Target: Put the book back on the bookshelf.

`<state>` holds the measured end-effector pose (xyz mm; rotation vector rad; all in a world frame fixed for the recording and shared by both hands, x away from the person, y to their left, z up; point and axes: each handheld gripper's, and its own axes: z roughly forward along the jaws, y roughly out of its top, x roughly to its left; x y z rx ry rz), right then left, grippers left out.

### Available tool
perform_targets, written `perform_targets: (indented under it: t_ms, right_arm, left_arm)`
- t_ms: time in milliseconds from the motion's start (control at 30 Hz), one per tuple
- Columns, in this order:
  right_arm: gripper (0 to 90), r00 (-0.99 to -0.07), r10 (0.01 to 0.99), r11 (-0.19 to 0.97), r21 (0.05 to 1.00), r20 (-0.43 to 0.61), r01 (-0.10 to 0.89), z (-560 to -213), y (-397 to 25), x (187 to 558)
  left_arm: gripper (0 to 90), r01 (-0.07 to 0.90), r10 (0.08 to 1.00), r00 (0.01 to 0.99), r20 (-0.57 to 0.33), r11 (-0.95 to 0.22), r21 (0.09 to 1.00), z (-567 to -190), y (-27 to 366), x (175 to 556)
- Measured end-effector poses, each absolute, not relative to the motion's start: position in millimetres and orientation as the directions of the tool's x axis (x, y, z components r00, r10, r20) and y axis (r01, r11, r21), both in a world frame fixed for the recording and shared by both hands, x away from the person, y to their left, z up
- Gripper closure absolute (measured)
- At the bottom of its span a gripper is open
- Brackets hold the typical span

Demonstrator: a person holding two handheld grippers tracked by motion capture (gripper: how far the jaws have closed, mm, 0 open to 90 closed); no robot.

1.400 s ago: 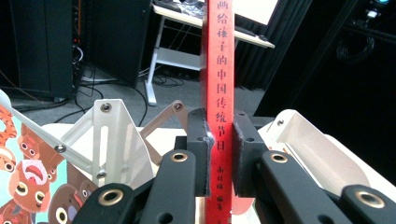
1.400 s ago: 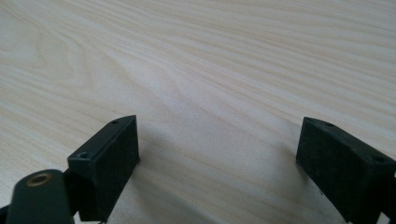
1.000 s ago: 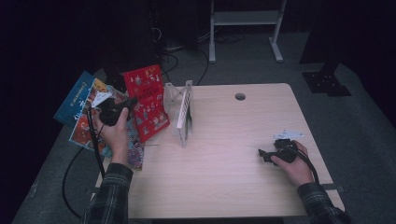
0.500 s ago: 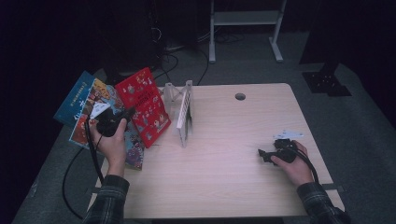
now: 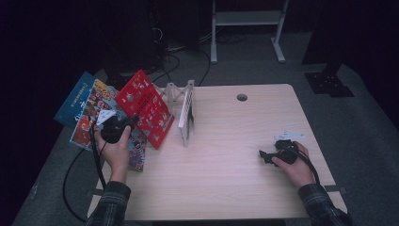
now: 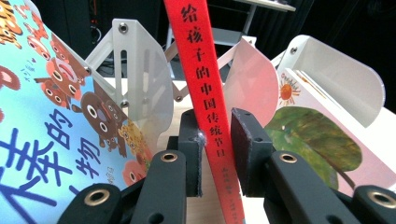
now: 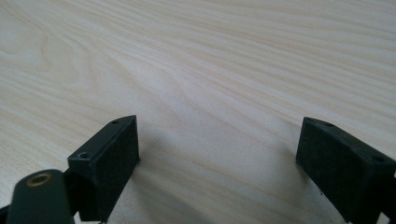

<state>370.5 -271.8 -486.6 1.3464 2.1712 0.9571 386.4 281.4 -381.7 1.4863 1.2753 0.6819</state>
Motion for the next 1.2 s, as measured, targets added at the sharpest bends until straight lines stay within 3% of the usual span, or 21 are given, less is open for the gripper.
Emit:
perform_targets:
  t_ms: [500,900,1200]
  right_arm:
    - [12.1,-0.45,0.893,0.298,0.733,0.013,0.612,-486.6,-271.5,370.6]
    - [12.2,-0.454,0.891,0.301,0.734,0.012,0.609,-486.7,-271.5,369.8]
    - [12.1,-0.454,0.891,0.3,0.734,0.012,0.609,-486.8,-271.5,369.4]
  left_arm:
    - [71.5,0.404,0.948,0.258,-0.186,0.069,0.912,-388.8,275.4,405.6]
    - [59.0,0.442,0.942,0.275,-0.194,0.056,0.896,-383.1,279.2,391.4]
    - [43.9,0.488,0.937,0.3,-0.179,0.01,0.873,-385.5,276.0,370.7]
